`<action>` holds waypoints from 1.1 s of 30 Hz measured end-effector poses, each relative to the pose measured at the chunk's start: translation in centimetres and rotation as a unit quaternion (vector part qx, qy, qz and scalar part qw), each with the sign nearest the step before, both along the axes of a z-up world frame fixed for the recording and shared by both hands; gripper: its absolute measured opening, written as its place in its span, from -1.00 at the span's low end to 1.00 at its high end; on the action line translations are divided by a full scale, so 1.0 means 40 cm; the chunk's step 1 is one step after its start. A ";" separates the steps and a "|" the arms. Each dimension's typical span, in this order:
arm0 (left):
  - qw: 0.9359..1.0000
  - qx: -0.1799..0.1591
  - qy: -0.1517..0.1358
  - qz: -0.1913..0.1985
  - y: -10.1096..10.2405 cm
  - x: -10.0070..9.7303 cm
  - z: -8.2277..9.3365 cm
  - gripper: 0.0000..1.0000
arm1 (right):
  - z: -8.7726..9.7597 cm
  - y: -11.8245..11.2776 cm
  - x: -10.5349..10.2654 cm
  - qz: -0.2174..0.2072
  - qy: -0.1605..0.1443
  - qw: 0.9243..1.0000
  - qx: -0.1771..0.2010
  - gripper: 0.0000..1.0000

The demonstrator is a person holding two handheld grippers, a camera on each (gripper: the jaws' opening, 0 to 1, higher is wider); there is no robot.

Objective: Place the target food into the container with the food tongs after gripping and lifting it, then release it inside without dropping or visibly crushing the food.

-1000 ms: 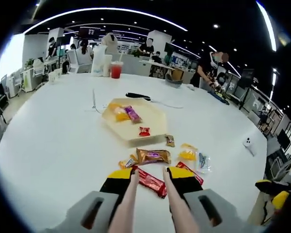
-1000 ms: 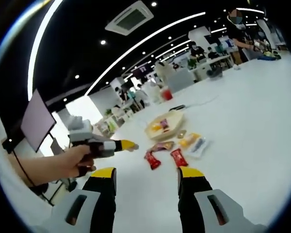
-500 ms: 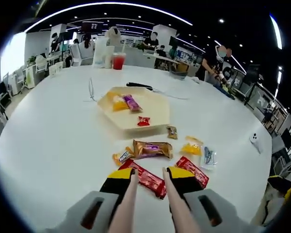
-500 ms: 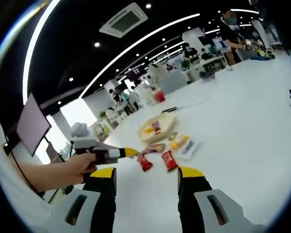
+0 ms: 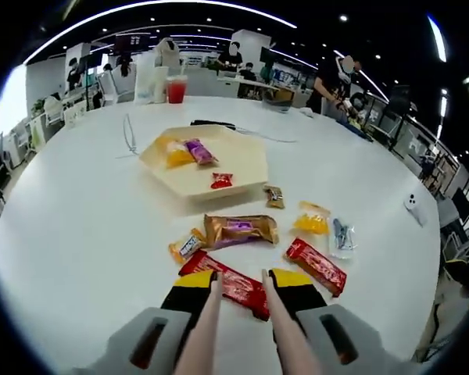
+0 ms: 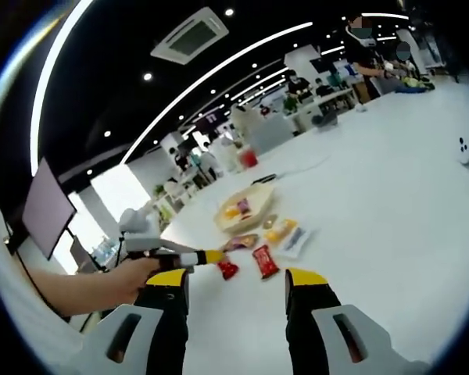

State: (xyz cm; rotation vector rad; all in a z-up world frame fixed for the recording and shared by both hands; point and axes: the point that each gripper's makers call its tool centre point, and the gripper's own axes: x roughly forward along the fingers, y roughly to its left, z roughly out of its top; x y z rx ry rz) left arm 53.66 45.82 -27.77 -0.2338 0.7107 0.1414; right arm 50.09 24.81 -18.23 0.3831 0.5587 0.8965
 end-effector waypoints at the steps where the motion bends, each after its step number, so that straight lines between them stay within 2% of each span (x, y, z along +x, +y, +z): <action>1: 1.000 0.008 -0.003 -0.006 0.002 0.002 0.001 -0.50 | -0.001 0.000 0.000 -0.001 0.000 1.000 0.000 -0.01; 7: 0.997 0.044 -0.002 -0.059 0.006 -0.021 0.000 -0.53 | -0.006 0.003 -0.005 -0.002 0.004 1.000 0.003 -0.01; 13: 0.995 0.037 -0.001 -0.087 0.024 -0.047 0.000 -0.54 | -0.007 0.012 -0.017 0.003 0.006 1.000 0.005 -0.01; 16: 0.990 0.045 0.005 -0.130 0.023 -0.061 0.000 -0.54 | -0.008 0.012 -0.023 0.004 0.004 1.000 0.003 -0.01; 17: 0.987 0.048 0.010 -0.155 0.023 -0.071 0.000 -0.54 | -0.008 0.011 -0.024 0.004 0.004 1.000 0.003 -0.01; 19: 0.986 0.047 0.014 -0.160 0.032 -0.079 0.000 -0.54 | -0.009 0.008 -0.026 0.004 0.005 1.000 0.004 -0.01; 24: 0.979 0.047 0.017 -0.197 0.041 -0.100 -0.003 -0.54 | -0.008 -0.003 -0.027 -0.004 0.003 1.000 0.007 -0.01; 27: 0.973 0.059 -0.001 -0.223 0.046 -0.106 -0.002 -0.53 | -0.007 -0.005 -0.031 -0.003 0.002 1.000 0.006 -0.03; 29: 0.976 0.052 0.003 -0.210 0.057 -0.111 0.001 -0.51 | -0.007 -0.004 -0.036 -0.001 -0.001 1.000 0.004 -0.03; 32: 0.988 0.035 0.009 -0.153 0.086 -0.119 0.009 -0.49 | -0.003 -0.004 -0.039 -0.002 -0.006 1.000 0.005 -0.03; 33: 0.989 0.040 0.017 -0.143 0.094 -0.124 0.008 -0.48 | -0.003 -0.003 -0.039 -0.001 -0.007 1.000 0.007 -0.03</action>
